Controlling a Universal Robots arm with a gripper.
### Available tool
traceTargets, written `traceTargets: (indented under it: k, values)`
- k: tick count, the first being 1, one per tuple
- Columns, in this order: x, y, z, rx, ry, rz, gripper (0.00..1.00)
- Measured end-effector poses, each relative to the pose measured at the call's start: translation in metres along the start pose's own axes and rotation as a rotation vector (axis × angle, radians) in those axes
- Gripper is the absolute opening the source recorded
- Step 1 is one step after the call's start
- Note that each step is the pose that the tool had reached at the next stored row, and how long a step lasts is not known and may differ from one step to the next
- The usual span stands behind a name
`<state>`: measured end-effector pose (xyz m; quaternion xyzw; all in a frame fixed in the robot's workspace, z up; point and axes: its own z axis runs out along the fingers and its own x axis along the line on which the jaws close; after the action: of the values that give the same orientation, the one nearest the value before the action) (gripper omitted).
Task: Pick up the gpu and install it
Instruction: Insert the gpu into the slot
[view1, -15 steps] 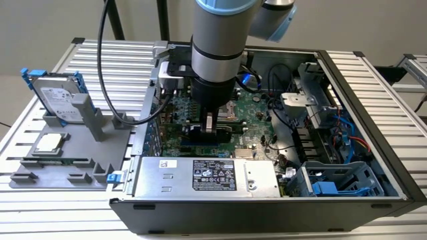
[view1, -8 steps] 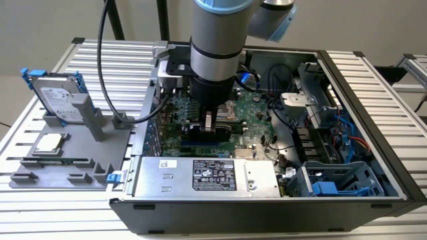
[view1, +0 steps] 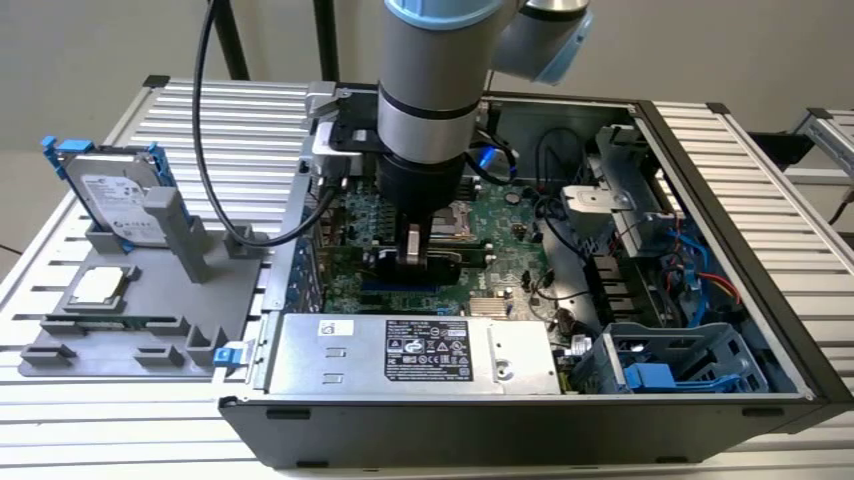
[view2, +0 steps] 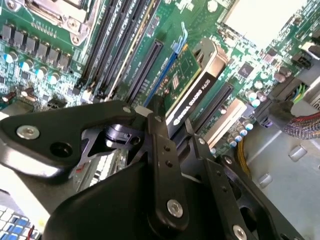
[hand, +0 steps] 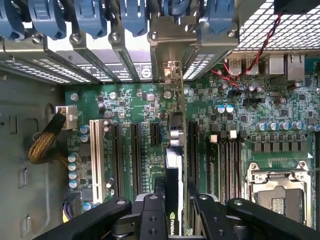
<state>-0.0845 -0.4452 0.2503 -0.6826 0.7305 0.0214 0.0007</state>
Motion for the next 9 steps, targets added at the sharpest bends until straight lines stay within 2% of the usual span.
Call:
traceTargets:
  k: [5, 9]
  values:
    - [0.0003, 0.0, 0.0007, 0.0002, -0.0005, 0.012, 0.0]
    - [0.0004, 0.0, 0.0038, -0.0004, -0.0001, 0.017, 0.0]
